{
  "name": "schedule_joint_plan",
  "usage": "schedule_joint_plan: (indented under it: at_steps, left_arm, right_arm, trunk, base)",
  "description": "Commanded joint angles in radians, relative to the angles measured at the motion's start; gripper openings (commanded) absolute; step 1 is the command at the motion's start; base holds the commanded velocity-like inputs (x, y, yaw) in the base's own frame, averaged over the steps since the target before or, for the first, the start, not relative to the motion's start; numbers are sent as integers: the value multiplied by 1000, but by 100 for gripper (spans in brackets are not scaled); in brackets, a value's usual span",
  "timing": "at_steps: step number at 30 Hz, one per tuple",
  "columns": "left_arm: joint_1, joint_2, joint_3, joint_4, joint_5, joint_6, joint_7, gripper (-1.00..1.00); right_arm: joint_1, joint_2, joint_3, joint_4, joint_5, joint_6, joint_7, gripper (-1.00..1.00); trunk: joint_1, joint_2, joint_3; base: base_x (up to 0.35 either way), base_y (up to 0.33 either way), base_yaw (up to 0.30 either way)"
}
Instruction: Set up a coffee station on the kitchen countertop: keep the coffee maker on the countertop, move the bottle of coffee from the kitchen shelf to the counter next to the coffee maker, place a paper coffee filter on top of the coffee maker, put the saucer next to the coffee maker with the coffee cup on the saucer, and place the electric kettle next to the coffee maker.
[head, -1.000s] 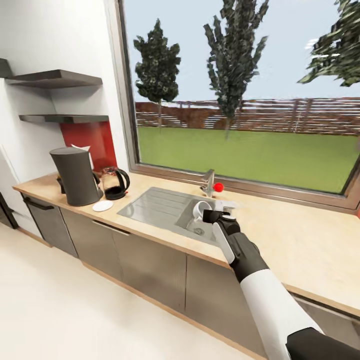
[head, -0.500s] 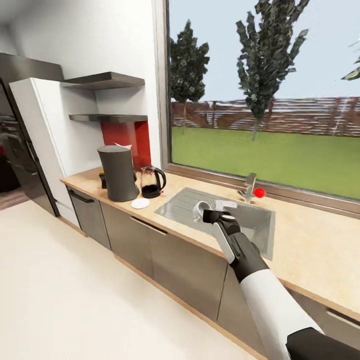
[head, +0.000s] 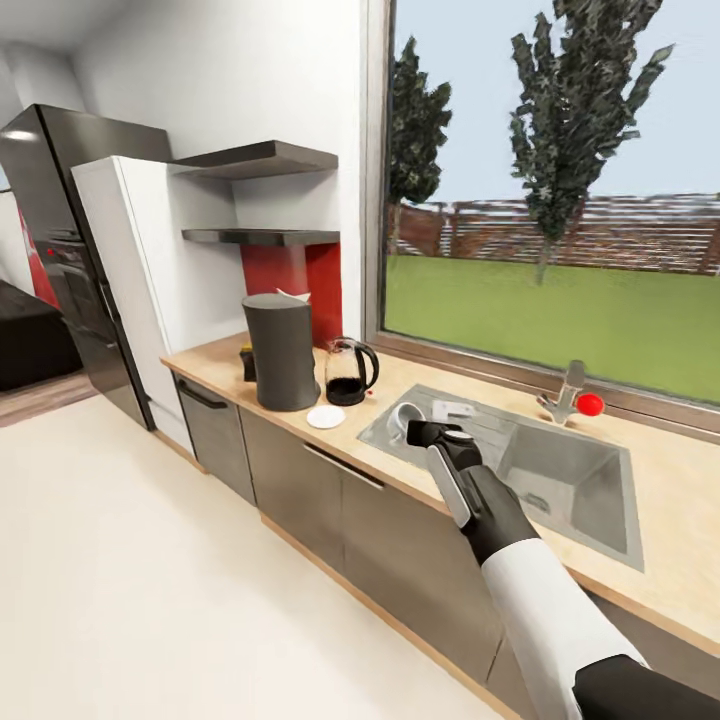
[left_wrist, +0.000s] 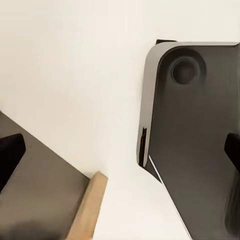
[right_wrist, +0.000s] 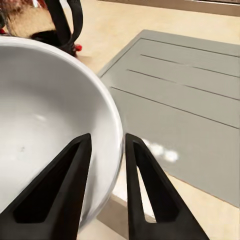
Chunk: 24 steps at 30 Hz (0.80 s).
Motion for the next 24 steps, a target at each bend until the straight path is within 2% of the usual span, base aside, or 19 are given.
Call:
schedule_joint_plan:
  at_steps: [1,24]
  left_arm:
    - [-1,0,7,1,1,-3,-5,100]
    - [-1,0,9,0,1,-3,-5,100]
  right_arm:
    - [-1,0,2,-1,-11,2,-9,-100]
    - [-1,-1,2,-5,-10,2,-9,-100]
  trunk:
    - [1,-2,-2]
    - [1,-2,-2]
  base:
    - [292,193,1]
    - [265,240,0]
